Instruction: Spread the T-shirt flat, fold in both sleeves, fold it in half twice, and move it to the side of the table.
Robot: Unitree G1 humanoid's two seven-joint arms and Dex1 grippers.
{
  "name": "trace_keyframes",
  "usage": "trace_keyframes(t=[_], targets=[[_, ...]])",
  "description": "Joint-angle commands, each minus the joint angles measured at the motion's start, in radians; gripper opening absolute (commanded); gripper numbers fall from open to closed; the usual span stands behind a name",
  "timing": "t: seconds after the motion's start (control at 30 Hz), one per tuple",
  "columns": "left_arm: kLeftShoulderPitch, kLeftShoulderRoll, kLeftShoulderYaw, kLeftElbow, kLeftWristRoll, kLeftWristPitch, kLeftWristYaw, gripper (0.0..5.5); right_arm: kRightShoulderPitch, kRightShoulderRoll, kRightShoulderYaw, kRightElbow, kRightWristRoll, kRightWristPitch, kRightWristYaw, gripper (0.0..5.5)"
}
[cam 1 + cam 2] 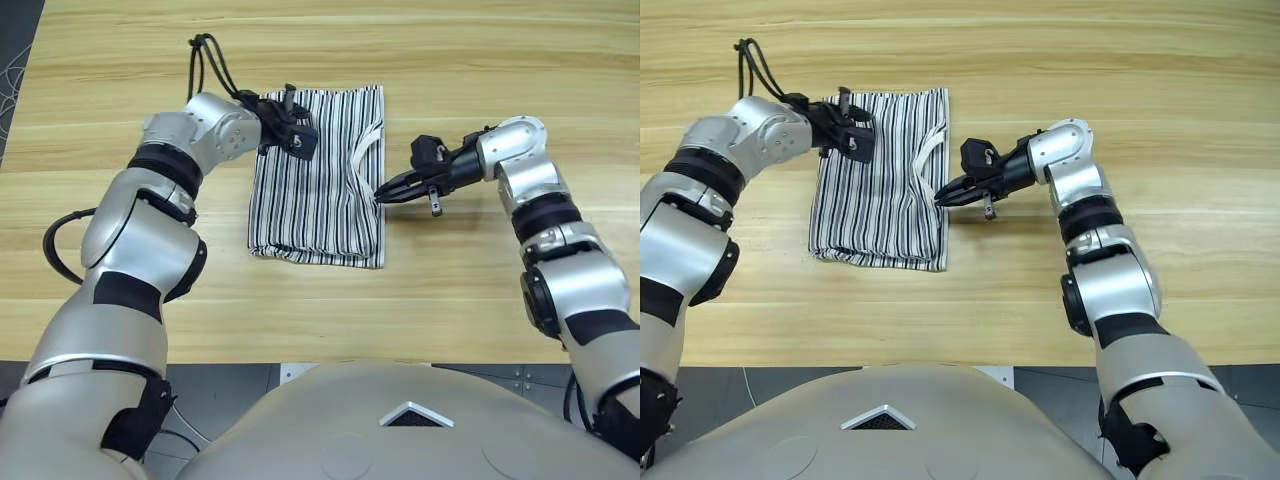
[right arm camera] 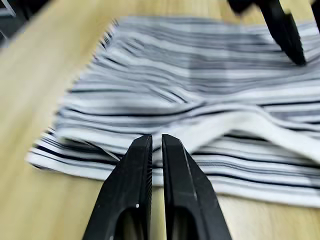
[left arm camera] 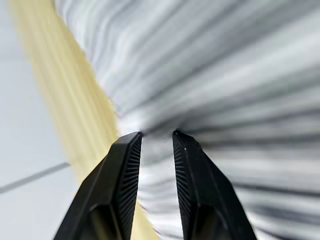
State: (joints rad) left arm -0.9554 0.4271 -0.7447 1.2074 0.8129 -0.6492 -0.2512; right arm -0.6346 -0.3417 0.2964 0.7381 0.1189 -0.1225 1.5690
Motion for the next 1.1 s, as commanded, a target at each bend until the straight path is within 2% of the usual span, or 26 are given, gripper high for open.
trace_keyframes(t=[0.03, 0.17, 0.23, 0.3, 0.37, 0.43, 0.6, 0.67, 0.73, 0.77, 0.83, 0.93, 1.0, 1.1], targets=[[-0.045, -0.002, -0.020, 0.029, 0.032, -0.090, 0.042, 1.18, 0.098, -0.117, 0.032, -0.288, 0.058, 0.145, 0.037, 0.34], [-0.008, 0.053, -0.001, 0.029, 0.013, -0.155, 0.021, 1.18, 0.091, -0.144, 0.015, -0.315, 0.022, 0.171, -0.046, 0.34], [-0.009, 0.085, 0.044, 0.006, -0.042, -0.197, -0.023, 1.18, 0.075, -0.153, -0.017, -0.339, 0.053, 0.202, -0.060, 0.34], [-0.010, 0.098, 0.141, -0.023, -0.193, -0.234, -0.168, 1.18, 0.066, -0.159, -0.060, -0.352, 0.077, 0.210, -0.090, 0.34], [0.019, 0.118, 0.216, -0.085, -0.347, -0.223, -0.357, 1.18, 0.075, -0.183, -0.077, -0.371, 0.079, 0.209, -0.091, 0.62], [0.061, 0.164, 0.243, -0.188, -0.419, -0.217, -0.464, 1.18, 0.079, -0.199, -0.102, -0.392, 0.103, 0.227, -0.088, 1.05], [0.177, 0.315, 0.341, -0.394, -0.551, -0.146, -0.613, 2.01, 0.162, -0.249, -0.161, -0.484, 0.130, 0.187, -0.117, 2.01], [0.263, 0.354, 0.399, -0.444, -0.561, -0.215, -0.524, 2.36, 0.234, -0.281, -0.165, -0.513, 0.079, 0.070, -0.151, 2.41], [0.336, 0.377, 0.428, -0.423, -0.557, -0.320, -0.463, 2.36, 0.308, -0.325, -0.157, -0.521, 0.022, -0.065, -0.163, 2.41], [0.372, 0.394, 0.411, -0.400, -0.566, -0.347, -0.502, 2.57, 0.334, -0.342, -0.154, -0.508, -0.009, -0.149, -0.178, 2.44], [0.414, 0.410, 0.404, -0.364, -0.507, -0.414, -0.450, 2.83, 0.355, -0.357, -0.151, -0.460, -0.084, -0.314, -0.244, 2.44], [0.445, 0.405, 0.386, -0.326, -0.363, -0.518, -0.322, 3.25, 0.352, -0.389, -0.110, -0.341, -0.281, -0.638, -0.381, 2.96], [0.454, 0.444, 0.316, -0.360, -0.066, -0.546, -0.091, 3.67, 0.336, -0.382, -0.094, -0.246, -0.438, -0.884, -0.535, 3.44], [0.434, 0.543, 0.140, -0.446, 0.370, -0.510, 0.341, 3.67, 0.306, -0.357, -0.101, -0.199, -0.663, -1.174, -0.724, 3.44]])
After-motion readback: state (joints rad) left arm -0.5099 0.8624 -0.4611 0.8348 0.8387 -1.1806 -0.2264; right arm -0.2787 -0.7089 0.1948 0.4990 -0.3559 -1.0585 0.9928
